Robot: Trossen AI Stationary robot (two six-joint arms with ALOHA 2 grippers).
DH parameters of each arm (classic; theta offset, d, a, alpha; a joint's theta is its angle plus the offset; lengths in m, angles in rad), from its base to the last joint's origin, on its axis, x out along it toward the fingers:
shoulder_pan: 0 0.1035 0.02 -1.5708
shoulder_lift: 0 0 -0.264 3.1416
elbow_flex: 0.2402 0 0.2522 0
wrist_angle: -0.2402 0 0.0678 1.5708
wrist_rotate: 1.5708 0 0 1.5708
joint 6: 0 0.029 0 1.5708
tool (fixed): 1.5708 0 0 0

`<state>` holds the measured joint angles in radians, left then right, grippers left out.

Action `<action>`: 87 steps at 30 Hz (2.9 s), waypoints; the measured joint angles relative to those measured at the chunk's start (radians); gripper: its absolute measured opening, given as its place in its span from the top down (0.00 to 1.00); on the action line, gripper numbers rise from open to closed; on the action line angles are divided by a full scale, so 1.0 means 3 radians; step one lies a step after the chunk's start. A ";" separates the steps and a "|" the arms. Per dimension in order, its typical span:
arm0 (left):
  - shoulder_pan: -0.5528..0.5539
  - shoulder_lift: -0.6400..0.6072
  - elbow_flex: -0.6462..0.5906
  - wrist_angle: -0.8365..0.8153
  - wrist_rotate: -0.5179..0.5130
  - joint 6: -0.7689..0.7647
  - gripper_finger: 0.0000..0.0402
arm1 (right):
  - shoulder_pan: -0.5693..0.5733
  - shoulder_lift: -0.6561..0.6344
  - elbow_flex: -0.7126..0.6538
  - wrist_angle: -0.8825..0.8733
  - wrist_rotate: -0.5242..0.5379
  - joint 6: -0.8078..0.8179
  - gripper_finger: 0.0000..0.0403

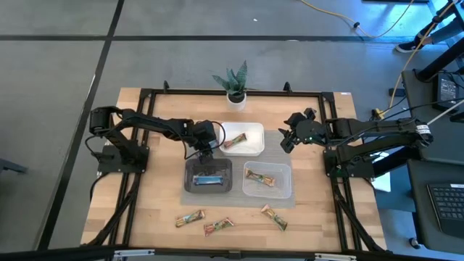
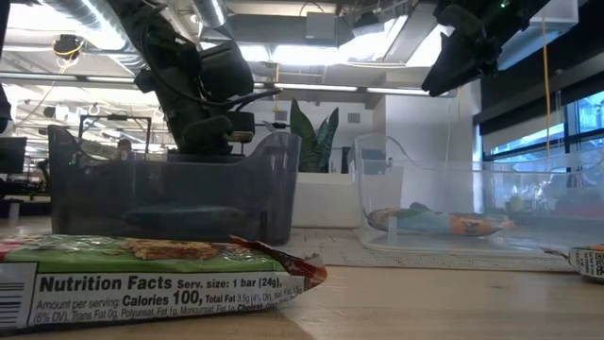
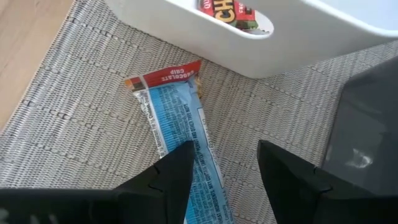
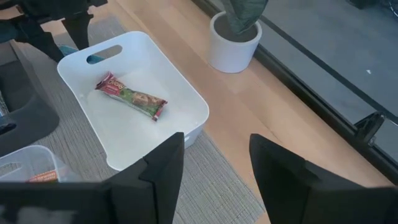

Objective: Pick and place Granola Bars by type
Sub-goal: Put the top red granola bar into the white bin

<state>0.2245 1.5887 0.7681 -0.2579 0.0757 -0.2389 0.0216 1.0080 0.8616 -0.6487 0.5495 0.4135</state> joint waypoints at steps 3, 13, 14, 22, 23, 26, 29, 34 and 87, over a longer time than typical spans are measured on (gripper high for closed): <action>-0.0001 0.0000 0.0000 -0.0001 0.0009 -0.0003 0.58 | 0.0000 0.0000 0.0000 0.0000 0.0000 -0.0002 0.54; -0.0001 -0.0138 0.0024 -0.0096 -0.0076 0.0084 0.57 | 0.0000 0.0000 0.0000 0.0001 0.0000 0.0002 0.54; -0.0001 -0.0146 0.0024 -0.0109 -0.0137 0.0089 0.57 | 0.0000 0.0000 0.0000 0.0001 0.0000 0.0001 0.54; -0.0025 -0.0093 0.0024 -0.0135 -0.0221 0.0143 0.56 | 0.0000 0.0000 0.0000 0.0000 0.0013 -0.0006 0.54; -0.0027 -0.0093 0.0024 -0.0135 -0.0217 0.0143 0.56 | 0.0000 0.0000 0.0000 0.0000 0.0027 -0.0007 0.54; -0.0027 -0.0093 0.0024 -0.0134 -0.0228 0.0141 0.57 | 0.0000 0.0000 0.0000 0.0000 0.0041 -0.0013 0.54; -0.0027 -0.0092 0.0024 -0.0142 -0.0341 0.0143 0.57 | 0.0000 0.0000 0.0000 0.0000 0.0044 -0.0015 0.54; -0.0027 -0.0090 0.0024 -0.0185 -0.0358 0.0143 0.56 | 0.0000 0.0000 0.0000 0.0000 0.0051 -0.0012 0.54; -0.0113 -0.0094 -0.0085 -0.0452 -0.0395 0.0057 0.81 | 0.0001 0.0000 0.0000 -0.0027 0.0056 -0.0021 0.54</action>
<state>0.1905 1.5604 0.7425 -0.3935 -0.0429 -0.2219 0.0218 1.0080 0.8616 -0.6567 0.5663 0.4071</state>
